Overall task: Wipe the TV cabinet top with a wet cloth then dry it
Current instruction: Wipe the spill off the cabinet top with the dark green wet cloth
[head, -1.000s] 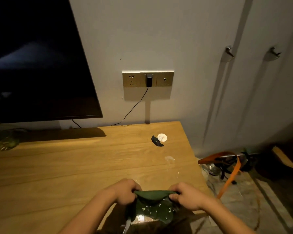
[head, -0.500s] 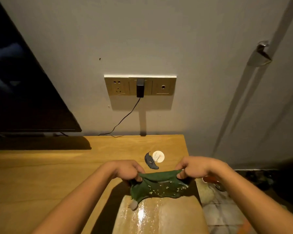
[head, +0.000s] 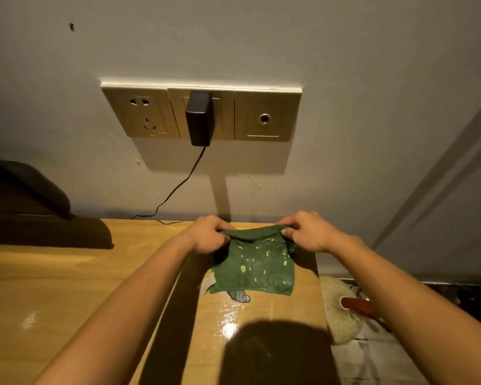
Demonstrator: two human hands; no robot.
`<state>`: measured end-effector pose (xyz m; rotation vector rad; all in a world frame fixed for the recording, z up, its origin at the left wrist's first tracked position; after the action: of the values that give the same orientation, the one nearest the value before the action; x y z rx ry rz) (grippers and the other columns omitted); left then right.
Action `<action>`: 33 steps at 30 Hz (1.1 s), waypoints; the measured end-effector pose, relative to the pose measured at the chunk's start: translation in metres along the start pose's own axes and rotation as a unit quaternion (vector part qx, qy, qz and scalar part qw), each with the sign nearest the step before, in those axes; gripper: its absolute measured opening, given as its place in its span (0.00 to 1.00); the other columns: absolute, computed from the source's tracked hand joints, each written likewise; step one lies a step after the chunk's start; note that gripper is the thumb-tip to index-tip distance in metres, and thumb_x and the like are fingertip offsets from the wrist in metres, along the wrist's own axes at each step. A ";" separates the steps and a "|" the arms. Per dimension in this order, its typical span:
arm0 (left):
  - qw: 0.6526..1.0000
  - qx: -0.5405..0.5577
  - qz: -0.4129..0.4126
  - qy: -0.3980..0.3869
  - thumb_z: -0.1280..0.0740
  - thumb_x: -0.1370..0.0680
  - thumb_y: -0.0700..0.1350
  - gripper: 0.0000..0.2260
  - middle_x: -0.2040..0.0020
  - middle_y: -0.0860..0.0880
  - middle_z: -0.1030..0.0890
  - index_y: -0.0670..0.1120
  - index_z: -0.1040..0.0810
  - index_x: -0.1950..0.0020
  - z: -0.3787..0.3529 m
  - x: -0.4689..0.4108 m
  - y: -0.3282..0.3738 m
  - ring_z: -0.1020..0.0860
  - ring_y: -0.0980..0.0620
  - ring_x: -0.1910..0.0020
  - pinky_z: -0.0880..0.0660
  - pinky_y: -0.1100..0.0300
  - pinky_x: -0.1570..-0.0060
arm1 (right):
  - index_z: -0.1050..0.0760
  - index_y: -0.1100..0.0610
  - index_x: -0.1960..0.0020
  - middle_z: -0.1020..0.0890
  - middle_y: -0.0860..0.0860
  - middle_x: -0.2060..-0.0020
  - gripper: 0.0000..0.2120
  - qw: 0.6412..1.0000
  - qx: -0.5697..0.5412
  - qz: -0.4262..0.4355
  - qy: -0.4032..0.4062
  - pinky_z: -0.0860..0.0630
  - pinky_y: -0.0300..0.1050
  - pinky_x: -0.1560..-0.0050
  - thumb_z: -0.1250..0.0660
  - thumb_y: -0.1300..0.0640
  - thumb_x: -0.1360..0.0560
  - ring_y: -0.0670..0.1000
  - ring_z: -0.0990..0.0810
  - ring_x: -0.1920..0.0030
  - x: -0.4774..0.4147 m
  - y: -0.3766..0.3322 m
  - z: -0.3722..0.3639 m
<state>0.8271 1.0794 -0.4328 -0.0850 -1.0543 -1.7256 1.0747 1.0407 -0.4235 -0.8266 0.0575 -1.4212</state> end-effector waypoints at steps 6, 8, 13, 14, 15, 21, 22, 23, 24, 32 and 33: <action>0.981 -0.108 -0.087 0.139 0.36 0.20 0.44 0.18 0.39 0.54 0.18 0.58 0.25 0.32 -0.018 0.002 -0.006 0.21 0.50 0.41 0.24 0.56 0.42 | 0.24 0.43 0.34 0.15 0.46 0.53 0.16 0.994 0.027 0.041 0.100 0.25 0.37 0.59 0.40 0.55 0.19 0.42 0.20 0.60 0.010 0.014 -0.010; 0.968 -0.173 -0.137 0.116 0.37 0.20 0.45 0.19 0.35 0.56 0.21 0.59 0.28 0.30 -0.037 0.014 -0.016 0.24 0.52 0.36 0.26 0.53 0.37 | 0.25 0.44 0.34 0.16 0.47 0.49 0.15 0.992 0.055 0.059 0.097 0.26 0.37 0.55 0.39 0.52 0.19 0.43 0.20 0.56 0.025 0.016 -0.028; 0.945 -0.274 -0.160 0.083 0.41 0.19 0.54 0.27 0.21 0.57 0.44 0.55 0.43 0.21 -0.075 0.035 -0.045 0.49 0.55 0.21 0.52 0.56 0.25 | 0.29 0.46 0.30 0.36 0.45 0.25 0.24 0.994 0.080 0.051 0.055 0.41 0.43 0.29 0.44 0.37 0.21 0.46 0.38 0.25 0.058 0.022 -0.083; 0.943 -0.276 -0.161 0.098 0.43 0.18 0.56 0.27 0.20 0.56 0.46 0.55 0.45 0.20 -0.079 0.036 -0.044 0.51 0.55 0.21 0.57 0.55 0.26 | 0.34 0.46 0.26 0.43 0.44 0.23 0.26 0.993 0.084 0.043 0.068 0.48 0.44 0.27 0.46 0.37 0.20 0.46 0.47 0.23 0.057 0.020 -0.092; 0.939 -0.284 -0.160 0.112 0.45 0.18 0.56 0.26 0.20 0.55 0.46 0.54 0.46 0.20 -0.084 0.036 -0.040 0.51 0.54 0.21 0.60 0.55 0.26 | 0.41 0.47 0.23 0.49 0.45 0.22 0.27 0.992 0.089 0.036 0.078 0.53 0.43 0.27 0.47 0.39 0.19 0.47 0.53 0.22 0.055 0.017 -0.100; 0.920 -0.347 -0.106 0.148 0.45 0.17 0.45 0.26 0.20 0.52 0.43 0.52 0.47 0.20 -0.092 0.009 -0.027 0.47 0.51 0.21 0.56 0.51 0.23 | 0.56 0.51 0.20 0.58 0.54 0.21 0.27 0.987 0.138 0.002 0.080 0.58 0.46 0.25 0.50 0.52 0.15 0.54 0.61 0.22 0.027 0.009 -0.110; 0.921 -0.343 -0.106 0.150 0.45 0.17 0.44 0.26 0.20 0.51 0.43 0.52 0.47 0.20 -0.088 0.000 -0.025 0.47 0.51 0.21 0.54 0.52 0.23 | 0.55 0.51 0.20 0.57 0.54 0.20 0.27 0.986 0.139 0.002 0.091 0.55 0.47 0.24 0.49 0.53 0.15 0.54 0.60 0.21 0.020 0.011 -0.103; 0.922 -0.340 -0.107 0.149 0.45 0.17 0.44 0.26 0.20 0.51 0.42 0.51 0.46 0.20 -0.083 -0.010 -0.022 0.46 0.50 0.21 0.52 0.52 0.23 | 0.54 0.51 0.20 0.56 0.54 0.20 0.27 0.985 0.145 0.001 0.097 0.53 0.47 0.25 0.49 0.53 0.16 0.54 0.58 0.21 0.012 0.013 -0.096; 0.922 -0.339 -0.110 0.150 0.45 0.17 0.43 0.25 0.20 0.50 0.42 0.50 0.45 0.20 -0.077 -0.019 -0.018 0.46 0.49 0.21 0.50 0.53 0.23 | 0.54 0.51 0.20 0.55 0.54 0.20 0.27 0.983 0.154 0.000 0.100 0.51 0.47 0.25 0.48 0.53 0.16 0.54 0.57 0.21 0.004 0.015 -0.089; 0.939 -0.292 -0.121 0.133 0.42 0.18 0.47 0.24 0.21 0.49 0.38 0.49 0.39 0.22 -0.053 -0.043 -0.010 0.40 0.47 0.23 0.40 0.54 0.27 | 0.49 0.53 0.20 0.47 0.55 0.21 0.27 0.976 0.178 0.019 0.122 0.45 0.49 0.25 0.46 0.52 0.17 0.54 0.48 0.22 -0.020 0.024 -0.075; 0.941 -0.288 -0.121 0.131 0.42 0.18 0.47 0.24 0.21 0.49 0.38 0.49 0.39 0.21 -0.055 -0.039 -0.011 0.40 0.47 0.23 0.42 0.54 0.27 | 0.49 0.53 0.20 0.47 0.55 0.21 0.27 0.975 0.182 0.019 0.125 0.46 0.49 0.25 0.46 0.52 0.17 0.54 0.48 0.22 -0.018 0.023 -0.078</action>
<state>0.8581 1.0715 -0.4936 -0.0940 -0.3515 -2.1579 1.0516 1.0187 -0.5004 -0.3413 0.0044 -1.4376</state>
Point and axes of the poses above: each hand's wrist, its own x-axis away from the middle knuckle, its own z-axis out of the back of the hand, y = z × x, the point moved 2 cm from there along -x, towards the middle knuckle
